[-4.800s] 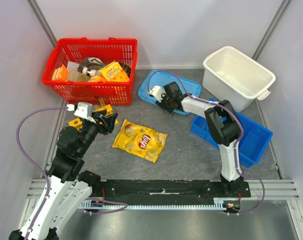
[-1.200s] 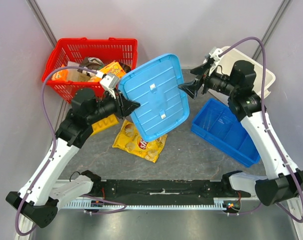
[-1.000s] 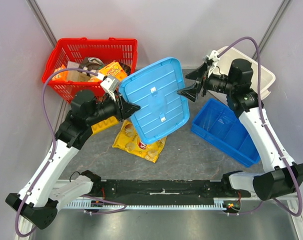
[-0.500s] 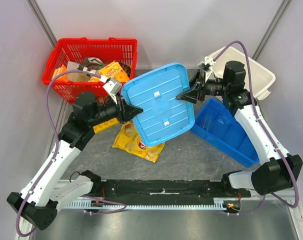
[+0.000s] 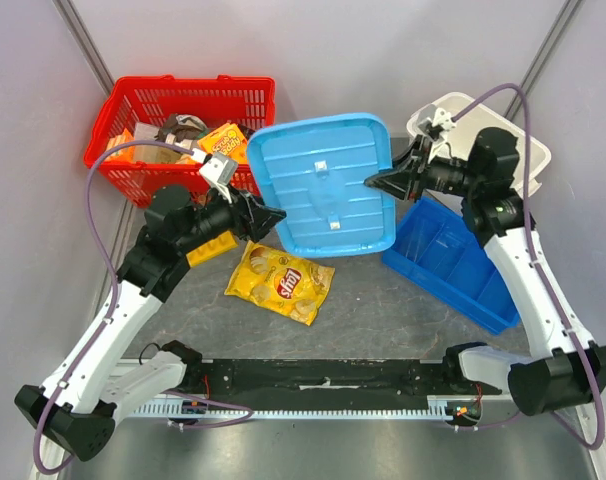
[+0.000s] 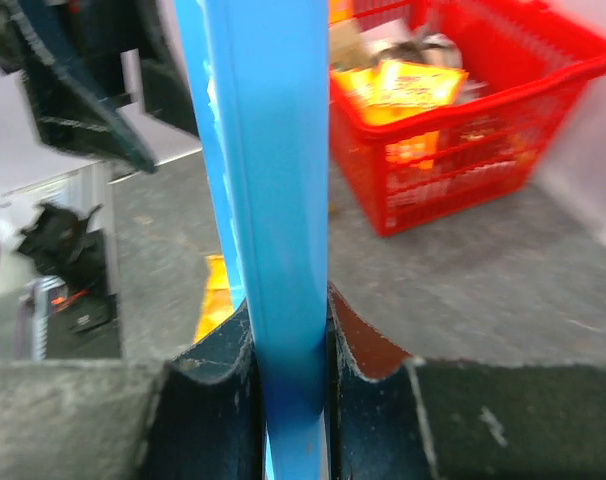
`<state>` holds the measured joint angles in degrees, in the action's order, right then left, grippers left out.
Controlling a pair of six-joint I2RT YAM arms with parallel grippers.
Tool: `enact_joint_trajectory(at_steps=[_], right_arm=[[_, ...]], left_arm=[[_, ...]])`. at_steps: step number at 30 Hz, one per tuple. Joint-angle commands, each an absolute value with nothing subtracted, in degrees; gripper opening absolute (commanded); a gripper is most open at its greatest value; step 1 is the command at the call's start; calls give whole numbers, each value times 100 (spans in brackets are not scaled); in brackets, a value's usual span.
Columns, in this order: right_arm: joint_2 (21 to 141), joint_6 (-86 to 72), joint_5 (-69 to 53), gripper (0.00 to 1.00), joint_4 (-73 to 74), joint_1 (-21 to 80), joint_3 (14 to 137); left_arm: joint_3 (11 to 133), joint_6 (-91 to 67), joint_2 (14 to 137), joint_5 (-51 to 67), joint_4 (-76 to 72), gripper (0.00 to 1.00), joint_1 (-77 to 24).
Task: Organize the chemistry lab equipment
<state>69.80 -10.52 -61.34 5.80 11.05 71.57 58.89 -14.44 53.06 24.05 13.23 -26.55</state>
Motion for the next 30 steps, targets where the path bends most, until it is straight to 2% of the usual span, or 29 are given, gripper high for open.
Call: enact_joint_trajectory(at_steps=[1,4,11,23,30], right_arm=[[6688,-574,-4591,0,1043,923,7943],[6759,-54,-3413,0,1809,923,8611],[7197,948,-304,0,2391,940,9667],[8568,4066,3697,0,1900,1450,10091],[9316,5570,4974,0,925,1608,10011]], left_arm=[[6082,-1169,5133,1881,1177,71,-2681],[6213,-1090,5185,1810,1379,72,-2681],[6162,-967,5072,1995,1565,72,-2681],[5028,-1081,4606,2329,1240,68,-2681],[4747,-1116,4430,2452,1125,68,-2698]])
